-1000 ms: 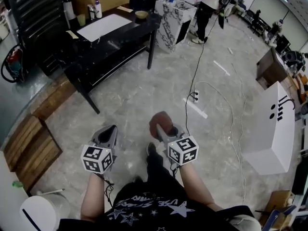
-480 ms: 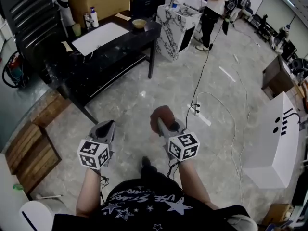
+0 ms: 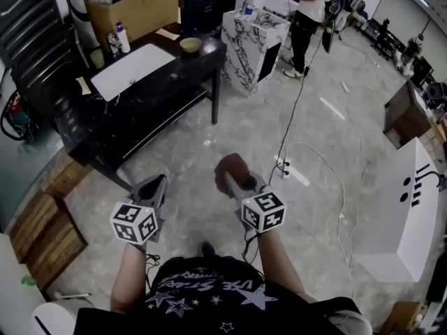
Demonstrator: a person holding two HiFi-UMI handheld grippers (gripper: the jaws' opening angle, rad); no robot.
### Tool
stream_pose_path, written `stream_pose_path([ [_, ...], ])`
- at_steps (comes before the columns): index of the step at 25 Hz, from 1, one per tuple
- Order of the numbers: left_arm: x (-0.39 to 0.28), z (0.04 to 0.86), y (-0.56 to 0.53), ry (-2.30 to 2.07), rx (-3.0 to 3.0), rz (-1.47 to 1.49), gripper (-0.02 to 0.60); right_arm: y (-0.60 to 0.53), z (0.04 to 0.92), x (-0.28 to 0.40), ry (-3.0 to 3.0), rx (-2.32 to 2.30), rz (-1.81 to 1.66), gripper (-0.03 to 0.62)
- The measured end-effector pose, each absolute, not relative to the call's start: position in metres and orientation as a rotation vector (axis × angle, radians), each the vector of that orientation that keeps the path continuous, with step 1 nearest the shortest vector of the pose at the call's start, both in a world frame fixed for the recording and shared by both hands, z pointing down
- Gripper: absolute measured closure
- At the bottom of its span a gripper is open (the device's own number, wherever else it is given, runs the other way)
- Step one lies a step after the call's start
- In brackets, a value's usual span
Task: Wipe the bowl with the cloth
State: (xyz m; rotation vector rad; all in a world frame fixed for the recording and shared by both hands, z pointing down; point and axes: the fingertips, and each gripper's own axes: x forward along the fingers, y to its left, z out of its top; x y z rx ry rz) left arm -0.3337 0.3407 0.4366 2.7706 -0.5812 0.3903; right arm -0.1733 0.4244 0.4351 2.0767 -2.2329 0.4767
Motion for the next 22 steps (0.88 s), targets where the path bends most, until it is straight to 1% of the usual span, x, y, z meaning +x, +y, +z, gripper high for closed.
stream_pose_path([
  [6, -0.321, 0.444, 0.323, -0.569, 2.768, 0.418, 0.572, 0.404, 0.437, -0.16, -2.243, 2.06, 0.496, 0.54],
  [12, -0.305, 0.451, 0.268, -0.508, 2.764, 0.368, 0.572, 0.366, 0.454, -0.151, -2.186, 2.061, 0.536, 0.54],
  [19, -0.281, 0.451, 0.173, -0.429, 2.778, 0.356, 0.572, 0.271, 0.44, -0.131, -2.116, 2.072, 0.492, 0.54],
  [22, -0.275, 0.443, 0.13, -0.392, 2.776, 0.294, 0.572, 0.223, 0.426, -0.123, -2.108, 2.091, 0.454, 0.54],
])
